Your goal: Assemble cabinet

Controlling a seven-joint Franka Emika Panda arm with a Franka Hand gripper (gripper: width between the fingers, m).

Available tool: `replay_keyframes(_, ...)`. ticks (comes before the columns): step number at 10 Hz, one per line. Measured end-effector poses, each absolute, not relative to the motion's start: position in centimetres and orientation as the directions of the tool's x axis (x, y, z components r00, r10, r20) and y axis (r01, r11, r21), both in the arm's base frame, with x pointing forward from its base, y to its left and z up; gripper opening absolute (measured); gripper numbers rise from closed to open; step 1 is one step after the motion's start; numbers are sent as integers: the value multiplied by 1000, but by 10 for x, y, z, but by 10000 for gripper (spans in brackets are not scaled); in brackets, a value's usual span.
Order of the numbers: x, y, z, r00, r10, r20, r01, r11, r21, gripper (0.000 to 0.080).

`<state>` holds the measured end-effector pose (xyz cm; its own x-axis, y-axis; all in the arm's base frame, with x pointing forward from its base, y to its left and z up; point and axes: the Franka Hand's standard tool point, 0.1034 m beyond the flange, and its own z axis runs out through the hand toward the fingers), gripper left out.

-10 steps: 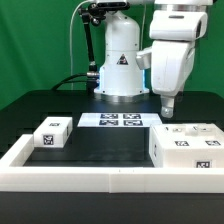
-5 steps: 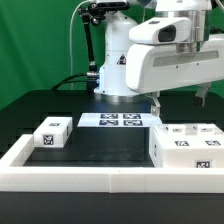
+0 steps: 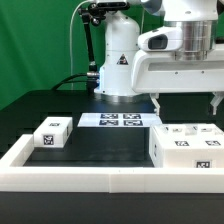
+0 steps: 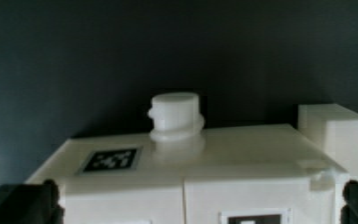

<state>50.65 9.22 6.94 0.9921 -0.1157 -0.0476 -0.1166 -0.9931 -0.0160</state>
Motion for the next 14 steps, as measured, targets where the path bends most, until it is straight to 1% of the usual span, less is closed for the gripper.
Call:
replay_keyframes(4, 506, 97, 69, 994, -103, -48, -104, -994, -25, 797)
replay_keyframes(5, 506, 101, 68, 999, -13, -30, -14, -999, -34, 797)
replay_keyframes(8, 503, 104, 63, 999, 29, -29, 28, -999, -38, 797)
replay_keyframes(12, 503, 104, 62, 999, 34, -29, 33, -999, -40, 797)
replay_keyframes(14, 495, 95, 53, 999, 21, -32, 20, -999, -37, 797)
